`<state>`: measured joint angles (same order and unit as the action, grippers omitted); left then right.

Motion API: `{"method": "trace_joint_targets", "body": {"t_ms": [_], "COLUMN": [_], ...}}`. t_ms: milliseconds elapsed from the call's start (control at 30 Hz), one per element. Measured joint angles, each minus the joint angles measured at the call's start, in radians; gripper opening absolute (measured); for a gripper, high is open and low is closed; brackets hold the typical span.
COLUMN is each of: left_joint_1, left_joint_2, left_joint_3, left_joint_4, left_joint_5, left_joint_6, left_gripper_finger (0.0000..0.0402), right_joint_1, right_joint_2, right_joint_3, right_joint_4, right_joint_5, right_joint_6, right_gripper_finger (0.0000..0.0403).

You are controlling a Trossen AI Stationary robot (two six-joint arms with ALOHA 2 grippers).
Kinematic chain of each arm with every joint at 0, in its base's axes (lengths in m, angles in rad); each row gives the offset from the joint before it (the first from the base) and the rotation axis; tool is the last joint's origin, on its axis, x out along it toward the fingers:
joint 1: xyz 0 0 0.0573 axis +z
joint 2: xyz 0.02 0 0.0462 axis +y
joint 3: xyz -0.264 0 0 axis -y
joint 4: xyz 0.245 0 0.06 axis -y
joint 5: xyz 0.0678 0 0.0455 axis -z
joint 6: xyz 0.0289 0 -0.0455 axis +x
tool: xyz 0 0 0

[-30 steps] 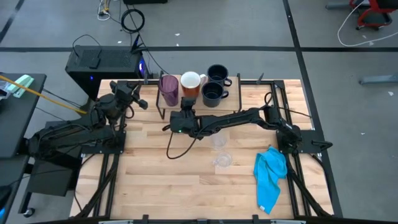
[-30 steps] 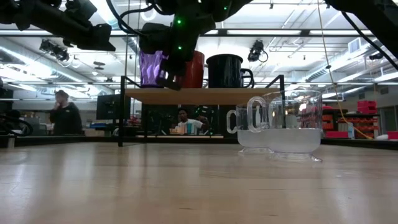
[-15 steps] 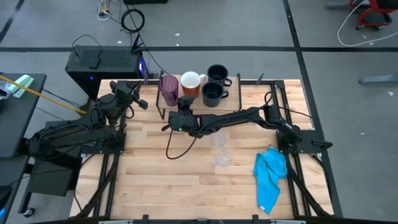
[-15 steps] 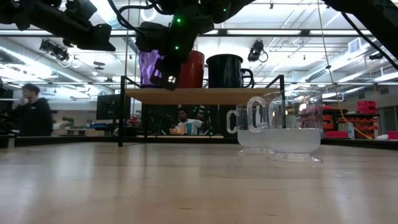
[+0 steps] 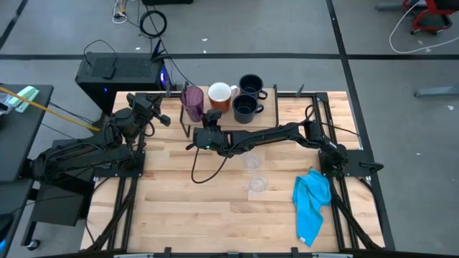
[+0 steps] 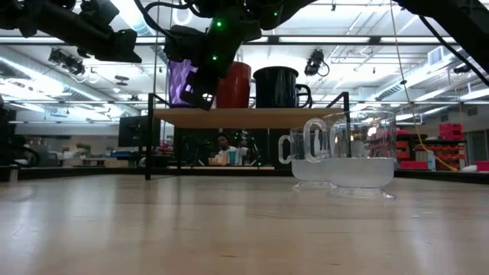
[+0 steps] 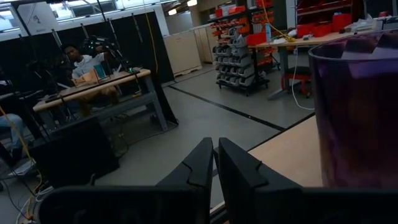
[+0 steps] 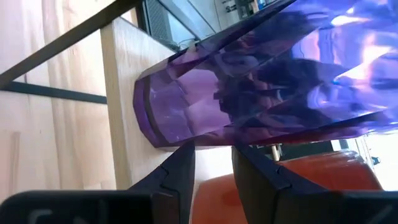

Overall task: Stack small to large cups/mugs on shelf
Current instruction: Adjust the purple cup on the shelf

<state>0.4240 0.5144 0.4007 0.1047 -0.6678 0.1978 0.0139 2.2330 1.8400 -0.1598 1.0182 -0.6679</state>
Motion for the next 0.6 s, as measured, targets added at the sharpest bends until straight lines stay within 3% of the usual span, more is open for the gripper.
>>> {"method": "trace_joint_targets", "body": {"t_ms": [600], "left_joint_1": [0.0], "left_joint_2": [0.0], "left_joint_3": [0.0], "left_joint_4": [-0.004], "left_joint_5": [0.0], "left_joint_6": [0.0], "left_gripper_finger": [0.0025], "right_joint_1": [0.0], "right_joint_2": [0.0], "right_joint_3": [0.0], "right_joint_4": [0.034], "right_joint_5": [-0.007], "right_joint_6": [-0.042], "right_gripper_finger": [0.0113]}}
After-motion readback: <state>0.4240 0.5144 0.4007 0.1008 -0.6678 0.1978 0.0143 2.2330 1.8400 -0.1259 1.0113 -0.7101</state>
